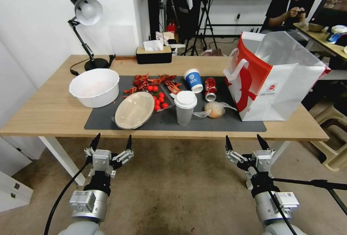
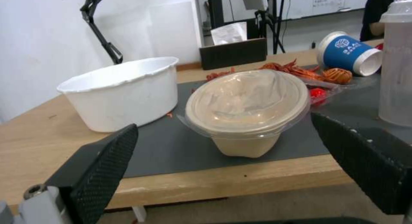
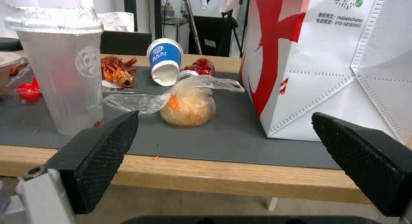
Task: Pick up the trash from the table and place it into the takeout bag.
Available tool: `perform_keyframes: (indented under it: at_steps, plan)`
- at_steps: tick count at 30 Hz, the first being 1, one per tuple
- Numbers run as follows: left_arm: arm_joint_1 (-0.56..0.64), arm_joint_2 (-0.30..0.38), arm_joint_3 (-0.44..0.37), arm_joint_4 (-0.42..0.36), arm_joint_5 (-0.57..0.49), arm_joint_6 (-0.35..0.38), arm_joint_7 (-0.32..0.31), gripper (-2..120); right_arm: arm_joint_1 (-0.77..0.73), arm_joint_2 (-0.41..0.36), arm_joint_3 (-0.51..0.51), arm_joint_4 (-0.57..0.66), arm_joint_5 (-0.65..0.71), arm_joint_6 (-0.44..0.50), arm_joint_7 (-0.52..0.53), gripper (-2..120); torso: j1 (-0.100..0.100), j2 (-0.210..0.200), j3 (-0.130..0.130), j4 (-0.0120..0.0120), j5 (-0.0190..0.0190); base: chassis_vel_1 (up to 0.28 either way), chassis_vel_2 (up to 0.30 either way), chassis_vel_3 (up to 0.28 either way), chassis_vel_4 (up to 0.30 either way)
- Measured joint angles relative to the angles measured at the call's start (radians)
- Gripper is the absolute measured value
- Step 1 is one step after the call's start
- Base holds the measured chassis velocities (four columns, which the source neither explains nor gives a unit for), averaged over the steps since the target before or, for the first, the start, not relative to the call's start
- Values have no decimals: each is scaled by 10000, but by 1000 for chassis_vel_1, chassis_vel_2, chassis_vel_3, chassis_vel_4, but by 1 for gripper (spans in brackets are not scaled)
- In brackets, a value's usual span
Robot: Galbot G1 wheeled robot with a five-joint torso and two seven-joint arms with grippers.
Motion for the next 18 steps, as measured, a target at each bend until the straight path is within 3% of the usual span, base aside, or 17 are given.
perform_keyframes:
  at_steps: [18]
  plan:
    - [-12,18,13,0,-46,9,-20,100,-16,31,-1,0,-37,0,-52,100,0,0,0,1,0,0,0,0,0]
